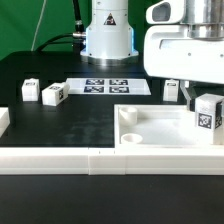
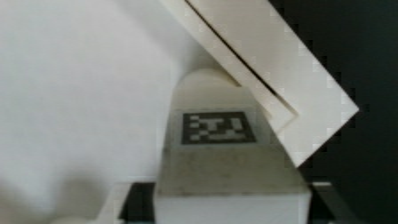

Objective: Assemble one leg

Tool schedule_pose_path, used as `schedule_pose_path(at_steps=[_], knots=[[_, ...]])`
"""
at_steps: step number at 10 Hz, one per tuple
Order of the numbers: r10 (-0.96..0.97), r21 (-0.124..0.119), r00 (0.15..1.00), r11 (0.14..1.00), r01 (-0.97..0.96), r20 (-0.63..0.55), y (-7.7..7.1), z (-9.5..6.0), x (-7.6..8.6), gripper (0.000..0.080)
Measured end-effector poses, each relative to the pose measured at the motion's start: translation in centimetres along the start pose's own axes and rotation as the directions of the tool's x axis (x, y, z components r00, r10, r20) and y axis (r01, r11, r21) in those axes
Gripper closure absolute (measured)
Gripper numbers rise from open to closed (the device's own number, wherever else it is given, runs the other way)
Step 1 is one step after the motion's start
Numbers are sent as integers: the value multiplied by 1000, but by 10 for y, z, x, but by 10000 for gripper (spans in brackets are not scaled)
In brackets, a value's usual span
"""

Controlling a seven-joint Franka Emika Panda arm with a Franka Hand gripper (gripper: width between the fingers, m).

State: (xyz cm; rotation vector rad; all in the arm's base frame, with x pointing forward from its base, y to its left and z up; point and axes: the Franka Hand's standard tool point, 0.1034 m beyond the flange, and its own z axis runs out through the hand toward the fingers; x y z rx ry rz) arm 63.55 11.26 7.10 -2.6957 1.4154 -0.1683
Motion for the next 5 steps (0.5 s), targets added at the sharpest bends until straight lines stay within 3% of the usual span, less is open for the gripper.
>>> schedule_pose_path(at_steps=[3,5], knots=[[297,-5,955,955,-297,15,1,0,-1,507],[486,-10,874,874,-486,21,1,0,-4,505]])
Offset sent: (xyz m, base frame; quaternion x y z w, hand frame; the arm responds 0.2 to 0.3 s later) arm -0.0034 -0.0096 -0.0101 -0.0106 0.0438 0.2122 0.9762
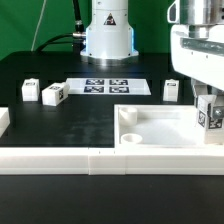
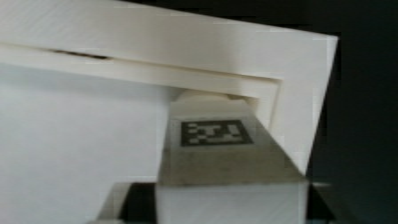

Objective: Assemble one leg

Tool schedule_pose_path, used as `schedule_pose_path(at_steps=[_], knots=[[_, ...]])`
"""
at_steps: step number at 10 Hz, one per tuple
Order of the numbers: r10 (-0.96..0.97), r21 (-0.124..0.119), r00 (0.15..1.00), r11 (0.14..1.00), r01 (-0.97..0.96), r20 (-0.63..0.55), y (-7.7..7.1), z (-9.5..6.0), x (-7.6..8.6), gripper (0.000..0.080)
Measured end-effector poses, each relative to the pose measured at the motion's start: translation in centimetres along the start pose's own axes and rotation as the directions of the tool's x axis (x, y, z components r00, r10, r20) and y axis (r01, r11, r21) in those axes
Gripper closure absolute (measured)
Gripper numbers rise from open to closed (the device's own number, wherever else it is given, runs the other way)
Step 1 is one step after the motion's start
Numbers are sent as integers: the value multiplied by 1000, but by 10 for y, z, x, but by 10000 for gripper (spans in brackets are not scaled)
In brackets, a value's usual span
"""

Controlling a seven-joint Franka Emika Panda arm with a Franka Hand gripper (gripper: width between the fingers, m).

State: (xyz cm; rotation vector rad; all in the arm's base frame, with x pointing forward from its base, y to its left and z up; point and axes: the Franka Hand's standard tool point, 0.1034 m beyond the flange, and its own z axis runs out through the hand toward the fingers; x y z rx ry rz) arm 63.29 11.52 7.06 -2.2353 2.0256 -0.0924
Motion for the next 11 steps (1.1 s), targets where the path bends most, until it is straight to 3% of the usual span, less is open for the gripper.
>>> schedule_pose_path(at_steps=[5,6,7,8,10,11], knots=[[342,-4,939,940,-342,21,0,0,-2,505],[349,-21,937,937,-349,19,1,0,-2,505],[415,-23,910,910,-414,22,1,0,-3,453],[377,-22,926,926,-377,23,1,0,-3,453],[279,-18,960,960,-279,28,0,0,-1,187],[209,-16,978,978,-208,28,0,0,0,160]])
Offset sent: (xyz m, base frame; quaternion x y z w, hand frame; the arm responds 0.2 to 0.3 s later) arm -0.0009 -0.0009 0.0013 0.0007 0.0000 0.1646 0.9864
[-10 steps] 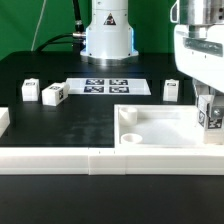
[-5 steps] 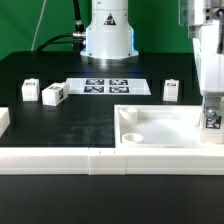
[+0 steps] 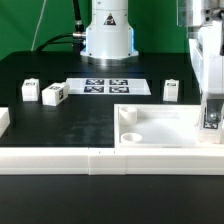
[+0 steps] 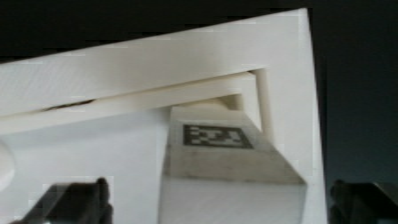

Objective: Assemble one leg

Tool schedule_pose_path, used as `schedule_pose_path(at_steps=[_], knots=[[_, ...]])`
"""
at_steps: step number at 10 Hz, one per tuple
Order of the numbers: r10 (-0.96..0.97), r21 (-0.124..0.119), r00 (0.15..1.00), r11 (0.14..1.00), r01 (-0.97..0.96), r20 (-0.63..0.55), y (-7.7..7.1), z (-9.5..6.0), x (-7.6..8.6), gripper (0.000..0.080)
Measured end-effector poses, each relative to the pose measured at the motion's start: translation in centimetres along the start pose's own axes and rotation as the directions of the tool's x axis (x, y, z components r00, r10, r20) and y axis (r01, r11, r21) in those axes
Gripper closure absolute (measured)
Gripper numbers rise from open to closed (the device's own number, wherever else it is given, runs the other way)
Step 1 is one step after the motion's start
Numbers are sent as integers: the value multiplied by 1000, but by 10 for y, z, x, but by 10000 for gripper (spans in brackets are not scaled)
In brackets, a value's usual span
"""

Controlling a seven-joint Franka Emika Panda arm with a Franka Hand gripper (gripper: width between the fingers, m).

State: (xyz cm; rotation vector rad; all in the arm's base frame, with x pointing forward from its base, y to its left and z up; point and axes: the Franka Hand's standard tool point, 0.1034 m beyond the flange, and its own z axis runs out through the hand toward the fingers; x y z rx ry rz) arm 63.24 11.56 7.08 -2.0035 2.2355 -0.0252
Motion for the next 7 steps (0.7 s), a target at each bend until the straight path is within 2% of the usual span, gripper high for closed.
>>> schedule_pose_path(at_steps=[3,7], knots=[[-333,1,943,943,333,0,0,0,-2,151],[-365,1,931,931,365,1,0,0,-2,150]])
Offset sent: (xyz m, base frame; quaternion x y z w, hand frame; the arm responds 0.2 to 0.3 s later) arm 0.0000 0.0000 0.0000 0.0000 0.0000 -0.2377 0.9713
